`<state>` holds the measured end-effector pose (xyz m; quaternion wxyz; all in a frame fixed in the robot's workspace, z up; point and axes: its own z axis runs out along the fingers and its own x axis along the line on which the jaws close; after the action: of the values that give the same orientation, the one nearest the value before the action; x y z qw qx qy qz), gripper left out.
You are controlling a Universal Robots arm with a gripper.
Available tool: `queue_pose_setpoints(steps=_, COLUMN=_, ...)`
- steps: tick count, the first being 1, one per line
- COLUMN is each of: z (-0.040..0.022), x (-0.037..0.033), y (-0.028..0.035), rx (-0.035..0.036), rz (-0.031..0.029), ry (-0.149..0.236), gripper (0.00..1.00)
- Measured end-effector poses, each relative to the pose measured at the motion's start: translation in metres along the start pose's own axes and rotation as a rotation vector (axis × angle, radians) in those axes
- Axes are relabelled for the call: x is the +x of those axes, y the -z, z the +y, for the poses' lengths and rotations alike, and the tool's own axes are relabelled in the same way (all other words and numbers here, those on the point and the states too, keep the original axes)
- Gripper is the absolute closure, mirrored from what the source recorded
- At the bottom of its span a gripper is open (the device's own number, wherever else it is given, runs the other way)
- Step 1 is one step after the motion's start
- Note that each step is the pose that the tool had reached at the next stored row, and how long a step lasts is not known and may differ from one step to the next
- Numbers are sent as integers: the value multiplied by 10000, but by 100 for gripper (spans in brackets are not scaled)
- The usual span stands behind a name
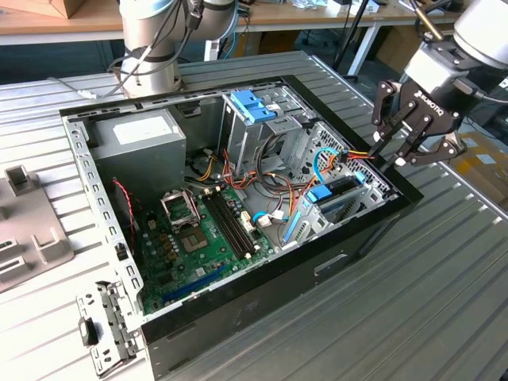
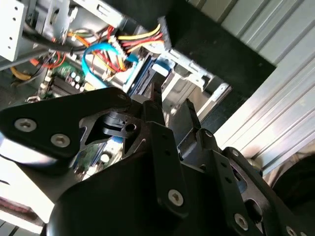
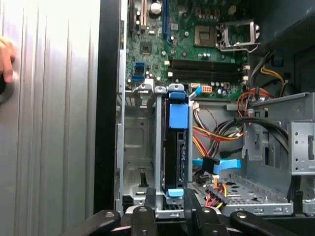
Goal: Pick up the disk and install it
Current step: 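Insert the first disk wire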
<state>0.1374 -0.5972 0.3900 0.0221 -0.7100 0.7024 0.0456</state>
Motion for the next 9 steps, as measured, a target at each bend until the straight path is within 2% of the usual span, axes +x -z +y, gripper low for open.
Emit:
queue_pose_setpoints(steps=1, z=2, x=2, y=-3, rx=95, rz=6, ry=9, gripper=64)
queue_pose_setpoints(steps=2, z=2, x=4, y=-4, rx=144, rz=25, ry=14, gripper=64)
queue_pose_setpoints(steps=3, z=3, x=6, y=-4, rx=222, rz=85, ry=20, gripper=64)
queue_pose_setpoints(steps=4, z=2, x=7, y=-6, rx=243, rz=98, ry=23, gripper=64)
queue_pose_setpoints(steps=9, z=3, x=7, y=-7, rx=245, rz=98, ry=21, gripper=64)
